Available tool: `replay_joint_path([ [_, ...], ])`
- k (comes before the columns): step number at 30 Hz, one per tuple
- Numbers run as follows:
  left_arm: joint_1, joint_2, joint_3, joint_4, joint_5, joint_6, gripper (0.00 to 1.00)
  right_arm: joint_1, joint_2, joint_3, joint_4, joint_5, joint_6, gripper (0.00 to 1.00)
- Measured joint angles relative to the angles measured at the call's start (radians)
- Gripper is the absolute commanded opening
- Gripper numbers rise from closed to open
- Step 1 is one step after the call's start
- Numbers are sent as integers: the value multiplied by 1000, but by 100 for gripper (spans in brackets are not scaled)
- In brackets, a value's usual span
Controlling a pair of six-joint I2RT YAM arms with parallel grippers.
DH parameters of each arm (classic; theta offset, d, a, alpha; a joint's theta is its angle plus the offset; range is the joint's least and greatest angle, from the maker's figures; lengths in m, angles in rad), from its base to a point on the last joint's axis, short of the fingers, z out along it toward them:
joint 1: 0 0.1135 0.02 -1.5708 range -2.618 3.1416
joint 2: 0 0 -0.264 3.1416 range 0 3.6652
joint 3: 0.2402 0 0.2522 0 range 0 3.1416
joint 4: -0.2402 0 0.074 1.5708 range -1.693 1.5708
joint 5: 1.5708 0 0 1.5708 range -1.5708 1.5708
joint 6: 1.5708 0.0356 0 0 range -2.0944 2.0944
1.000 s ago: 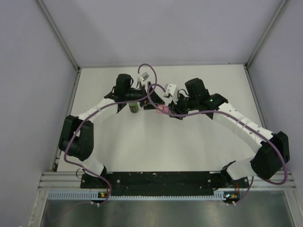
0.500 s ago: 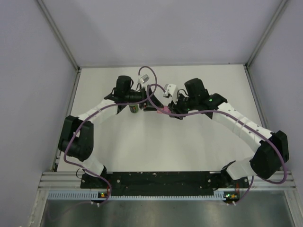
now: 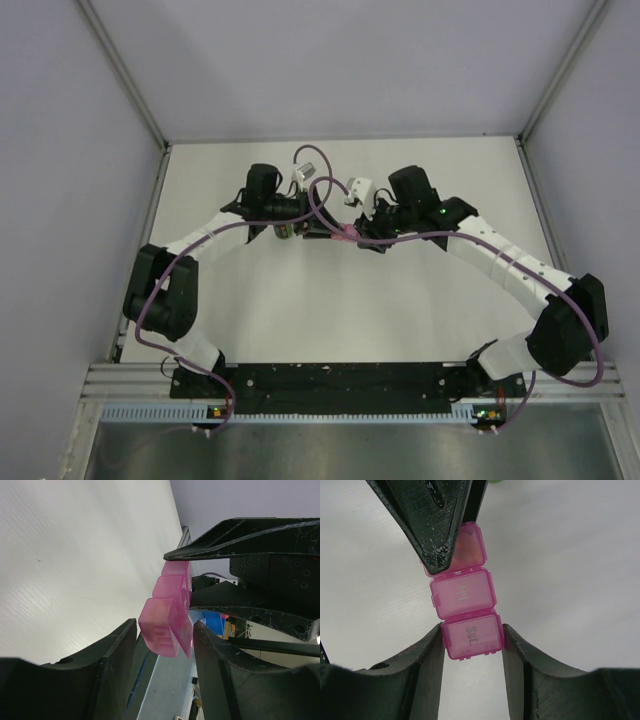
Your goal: Sort the pills into containers
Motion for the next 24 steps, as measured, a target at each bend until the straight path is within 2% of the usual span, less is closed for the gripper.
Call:
replay_joint_path([
  [16,-9,-2,-3,-21,-4,40,38,0,0,0,-1,6,2,0],
  [24,-13,-2,-3,-28,-15,43,19,-1,2,0,-9,13,2,0],
])
